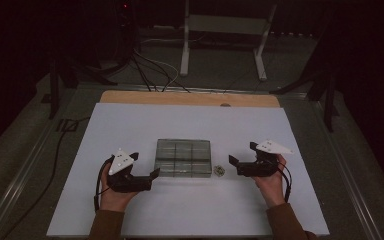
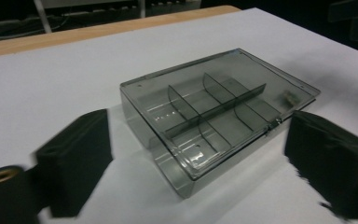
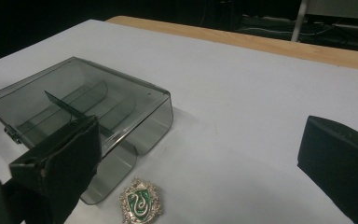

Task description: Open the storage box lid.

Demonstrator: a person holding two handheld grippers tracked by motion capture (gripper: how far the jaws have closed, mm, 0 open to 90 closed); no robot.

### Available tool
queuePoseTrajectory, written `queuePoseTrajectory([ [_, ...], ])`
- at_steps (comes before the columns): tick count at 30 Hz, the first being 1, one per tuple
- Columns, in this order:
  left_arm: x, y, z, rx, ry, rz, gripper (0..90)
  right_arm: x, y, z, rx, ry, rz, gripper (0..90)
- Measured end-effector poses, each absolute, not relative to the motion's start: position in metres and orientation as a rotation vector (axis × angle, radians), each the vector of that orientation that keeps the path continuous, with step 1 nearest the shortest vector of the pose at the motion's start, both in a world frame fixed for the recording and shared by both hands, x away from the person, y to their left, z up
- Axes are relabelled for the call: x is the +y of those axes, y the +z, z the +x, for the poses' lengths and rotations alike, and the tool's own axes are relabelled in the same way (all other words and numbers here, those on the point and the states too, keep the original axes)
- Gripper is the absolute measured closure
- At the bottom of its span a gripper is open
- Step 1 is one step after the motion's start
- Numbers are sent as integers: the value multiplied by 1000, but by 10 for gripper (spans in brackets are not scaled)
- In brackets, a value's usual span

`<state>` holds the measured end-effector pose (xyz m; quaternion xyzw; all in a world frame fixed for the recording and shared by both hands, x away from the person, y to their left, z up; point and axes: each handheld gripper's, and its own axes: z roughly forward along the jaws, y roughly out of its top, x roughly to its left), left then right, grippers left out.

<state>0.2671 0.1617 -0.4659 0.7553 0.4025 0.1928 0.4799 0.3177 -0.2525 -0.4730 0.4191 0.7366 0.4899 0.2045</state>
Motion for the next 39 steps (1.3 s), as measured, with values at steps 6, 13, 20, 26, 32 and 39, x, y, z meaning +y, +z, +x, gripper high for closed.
queuePoseTrajectory([
  [6,164,-468,266,889,362,1854,642,-253,-473,317,2052,1370,1163,0],
  [13,162,-479,268,866,315,1951,900,-253,-474,316,2049,1372,1161,0],
  [20,162,-488,271,902,292,2018,900,-255,-473,317,2031,1403,1181,0],
  [26,162,-496,274,935,268,2071,900,-257,-472,317,2010,1427,1173,0],
  [32,166,-501,277,985,265,2069,900,-257,-471,316,2003,1440,1147,0],
  [39,166,-502,279,1002,284,2057,900,-256,-472,317,2003,1448,1150,0],
])
